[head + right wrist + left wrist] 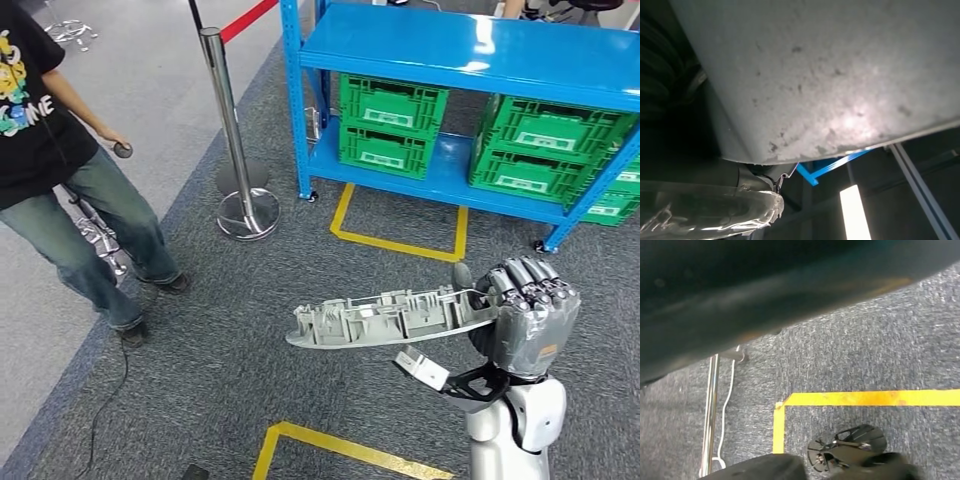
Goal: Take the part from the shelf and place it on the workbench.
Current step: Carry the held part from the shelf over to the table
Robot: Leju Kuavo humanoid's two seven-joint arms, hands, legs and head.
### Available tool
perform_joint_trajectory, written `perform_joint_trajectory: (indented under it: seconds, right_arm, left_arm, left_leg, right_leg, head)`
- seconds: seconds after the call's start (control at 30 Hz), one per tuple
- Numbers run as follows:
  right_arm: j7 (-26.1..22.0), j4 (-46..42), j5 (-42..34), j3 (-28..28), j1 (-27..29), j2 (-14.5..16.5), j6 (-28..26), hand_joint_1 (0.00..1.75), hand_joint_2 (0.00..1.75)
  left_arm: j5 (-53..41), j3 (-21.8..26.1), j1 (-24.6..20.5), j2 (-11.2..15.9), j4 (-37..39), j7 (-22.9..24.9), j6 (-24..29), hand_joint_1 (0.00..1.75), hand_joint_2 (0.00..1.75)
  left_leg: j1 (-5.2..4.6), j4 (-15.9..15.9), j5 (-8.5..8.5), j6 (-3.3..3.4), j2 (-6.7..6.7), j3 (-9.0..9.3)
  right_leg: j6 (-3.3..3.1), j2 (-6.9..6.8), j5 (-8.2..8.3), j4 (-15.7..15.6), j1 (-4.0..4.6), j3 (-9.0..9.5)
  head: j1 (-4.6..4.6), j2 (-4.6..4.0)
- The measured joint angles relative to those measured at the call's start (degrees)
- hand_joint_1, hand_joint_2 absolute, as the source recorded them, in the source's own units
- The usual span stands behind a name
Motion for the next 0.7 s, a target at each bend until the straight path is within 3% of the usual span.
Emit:
perform_joint_trajectory:
  seconds: [0.07, 0.1, 0.17, 0.23, 0.3, 0.37, 0.4, 0.43, 0.47, 0.53, 0.6, 0.67, 0.7]
  right_arm:
    - [0.0, 0.0, 0.0, 0.0, -0.1, 0.0, 0.0, 1.75, 1.75]
    - [0.0, 0.0, 0.0, -0.1, -0.1, 0.0, 0.0, 1.75, 1.75]
    - [0.0, 0.0, 0.0, -0.1, -0.2, 0.0, 0.0, 1.75, 1.75]
    - [0.0, 0.0, -0.1, -0.1, -0.3, 0.0, 0.0, 1.75, 1.75]
    - [-0.1, 0.1, -0.3, -0.1, -0.2, 0.0, 0.0, 1.75, 1.75]
    - [-0.1, 0.2, -0.6, -0.2, -0.2, 0.0, 0.0, 1.75, 1.75]
    - [-0.1, 0.3, -0.7, -0.3, -0.2, 0.0, 0.0, 1.75, 1.75]
    - [-0.1, 0.3, -0.8, -0.3, -0.2, 0.0, 0.0, 1.75, 1.75]
    - [-0.1, 0.3, -0.9, -0.3, -0.2, 0.0, 0.0, 1.75, 1.75]
    - [-0.1, 0.3, -1.1, -0.3, -0.2, 0.0, 0.0, 1.75, 1.75]
    - [-0.1, 0.2, -1.4, -0.3, 0.0, 0.0, 0.0, 1.75, 1.75]
    - [-0.1, 0.1, -1.7, -0.3, 0.1, 0.0, 0.0, 1.75, 1.75]
    - [-0.1, 0.1, -1.9, -0.2, 0.2, 0.0, 0.0, 1.75, 1.75]
  left_arm:
    - [0.0, 0.0, -0.2, 0.0, 0.0, 0.0, 0.0, 0.0, 0.0]
    - [0.0, 0.0, -0.2, 0.0, 0.0, 0.0, 0.0, 0.0, 0.0]
    - [0.0, 0.1, 0.0, 0.0, 0.0, 0.0, 0.0, 0.0, 0.0]
    - [0.0, 0.1, 0.0, 0.1, 0.0, 0.2, 0.0, 0.0, 0.0]
    - [0.0, 0.1, -0.2, 0.0, 0.0, 0.3, 0.0, 0.0, 0.0]
    - [0.0, 0.2, -0.2, 0.0, 0.0, 0.5, 0.0, 0.0, 0.0]
    - [0.0, 0.2, -0.2, 0.0, 0.0, 0.6, 0.0, 0.0, 0.0]
    - [0.0, 0.2, -0.1, 0.0, 0.0, 0.6, 0.0, 0.0, 0.0]
    - [0.0, 0.2, -0.1, 0.0, 0.0, 0.6, 0.0, 0.0, 0.0]
    - [0.0, 0.3, -0.1, 0.0, 0.0, 0.7, 0.0, 0.0, 0.0]
    - [0.0, 0.4, -0.2, 0.0, 0.0, 0.7, 0.0, 0.0, 0.0]
    - [0.0, 0.7, 0.0, 0.2, 0.0, 0.7, 0.0, 0.0, 0.0]
    - [0.0, 0.8, 0.1, 0.2, 0.0, 0.7, 0.0, 0.0, 0.0]
  left_leg:
    - [-0.49, -5.2, 1.32, 0.73, 1.97, 2.59]
    - [-0.74, -5.8, 1.18, 1.13, 2.16, 2.7]
    - [-0.72, -6.1, 1.46, 1.98, 0.94, 2.47]
    - [-0.49, -6.5, 1.9, 2.79, -0.3, 2.49]
    - [-0.38, -6.6, 2.16, 3.29, -1.57, 2.38]
    - [-0.45, -6.5, 2.24, 3.44, -3.07, 2.25]
    - [-0.48, -6.5, 2.26, 3.44, -3.88, 2.25]
    - [-0.48, -6.4, 2.28, 3.41, -4.73, 2.29]
    - [-0.45, -6.4, 2.28, 3.33, -5.58, 2.35]
    - [-0.49, -6.1, 2.26, 2.95, -7.1, 2.16]
    - [-0.42, -5.8, 2.49, 2.27, -8.44, 1.42]
    - [-0.19, -5.6, 2.76, 1.59, -9.64, 0.78]
    - [-0.25, -5.2, 2.45, 1.31, -8.94, 0.53]
  right_leg:
    - [0.38, -1.16, -0.14, 0.1, 0.27, 0.02]
    - [0.63, -1.73, -0.19, 0.2, 0.37, 0.03]
    - [1.25, -2.31, -0.42, 0.3, 0.25, 0.0]
    - [1.84, 0.15, -2.11, 2.6, -0.04, -1.05]
    - [2.1, 3.41, -5.65, 9.3, -0.21, -4.19]
    - [2.19, 4.29, -7.94, 16.0, -0.18, -7.52]
    - [2.18, 4.4, -7.57, 16.9, -0.18, -8.04]
    - [2.12, 4.53, -6.07, 15.3, -0.2, -7.43]
    - [2.07, 5.07, -3.83, 11.8, -0.3, -5.83]
    - [2.01, 8.04, -0.75, 4.2, -0.78, -2.18]
    - [1.91, 10.01, -0.37, 1.1, -1.02, -0.65]
    - [1.56, 8.92, -0.35, 0.9, -0.95, -0.57]
    - [1.26, 8.18, -0.28, 0.8, -0.96, -0.48]
  head:
    - [0.06, 0.0]
    - [0.06, 0.0]
    - [0.06, 0.0]
    - [0.23, 0.0]
    - [0.48, 0.0]
    - [0.53, 0.0]
    - [0.52, 0.0]
    - [0.51, 0.0]
    - [0.53, 0.0]
    - [0.54, 0.0]
    - [0.53, 0.0]
    - [0.51, 0.0]
    - [0.43, 0.0]
